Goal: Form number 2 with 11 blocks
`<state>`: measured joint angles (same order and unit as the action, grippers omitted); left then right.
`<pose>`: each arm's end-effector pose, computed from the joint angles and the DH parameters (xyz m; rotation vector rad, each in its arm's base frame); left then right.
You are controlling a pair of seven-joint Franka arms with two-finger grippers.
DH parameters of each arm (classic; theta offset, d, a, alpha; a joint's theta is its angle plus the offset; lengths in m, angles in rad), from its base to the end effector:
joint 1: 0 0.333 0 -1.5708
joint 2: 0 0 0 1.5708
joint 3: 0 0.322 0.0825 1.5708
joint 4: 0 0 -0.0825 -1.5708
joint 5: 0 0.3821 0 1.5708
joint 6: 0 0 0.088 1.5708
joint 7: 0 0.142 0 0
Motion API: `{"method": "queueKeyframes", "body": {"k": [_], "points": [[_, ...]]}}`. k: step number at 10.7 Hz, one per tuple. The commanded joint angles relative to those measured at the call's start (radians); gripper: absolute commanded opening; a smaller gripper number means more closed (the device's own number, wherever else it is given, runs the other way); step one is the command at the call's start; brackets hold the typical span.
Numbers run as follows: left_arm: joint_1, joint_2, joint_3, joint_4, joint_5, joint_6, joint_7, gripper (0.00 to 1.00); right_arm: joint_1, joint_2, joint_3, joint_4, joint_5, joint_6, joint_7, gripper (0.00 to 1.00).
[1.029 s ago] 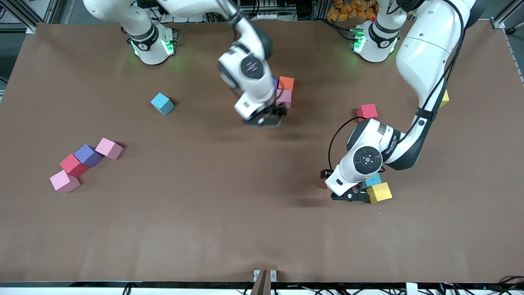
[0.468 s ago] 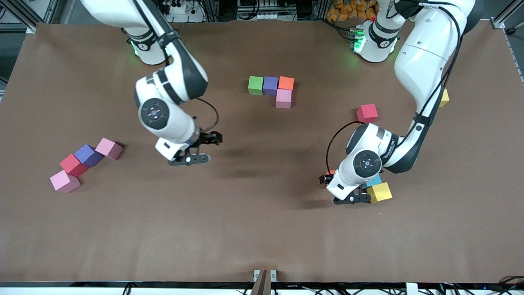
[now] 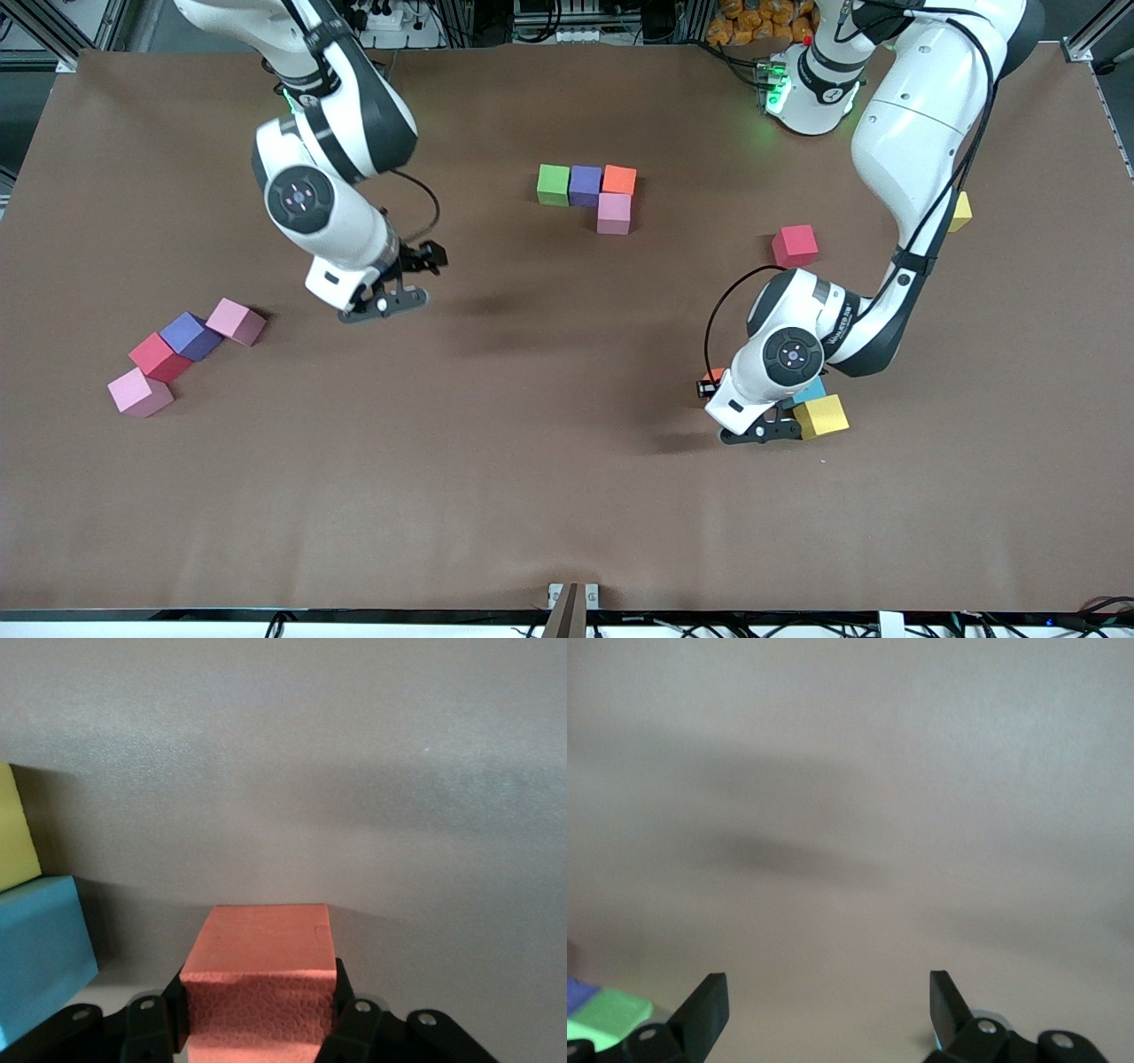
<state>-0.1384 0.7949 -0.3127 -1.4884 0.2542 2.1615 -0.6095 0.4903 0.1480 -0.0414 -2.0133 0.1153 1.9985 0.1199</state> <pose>0.6548 -0.2652 0.1797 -3.1143 -0.1359 0.1209 0.4967 0.2514 0.3412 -3.0549 -0.4189 0.2820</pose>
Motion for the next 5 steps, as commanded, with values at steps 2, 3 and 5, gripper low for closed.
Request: {"method": "queueKeyframes", "body": {"k": [2,3,5], "points": [[-0.046,-0.008,-0.002,0.016,0.022,-0.003,-0.047,0.08,0.014,-0.143,-0.061,-0.212,-0.017,0.054,-0.167,1.00],[-0.068,-0.017,-0.005,0.011,0.022,-0.006,-0.058,0.08,0.048,-0.157,-0.118,-0.241,-0.019,0.054,-0.212,1.00],[-0.098,-0.037,-0.037,-0.001,0.014,-0.035,-0.062,0.09,0.042,-0.157,-0.158,-0.291,-0.019,0.060,-0.297,1.00]]}}
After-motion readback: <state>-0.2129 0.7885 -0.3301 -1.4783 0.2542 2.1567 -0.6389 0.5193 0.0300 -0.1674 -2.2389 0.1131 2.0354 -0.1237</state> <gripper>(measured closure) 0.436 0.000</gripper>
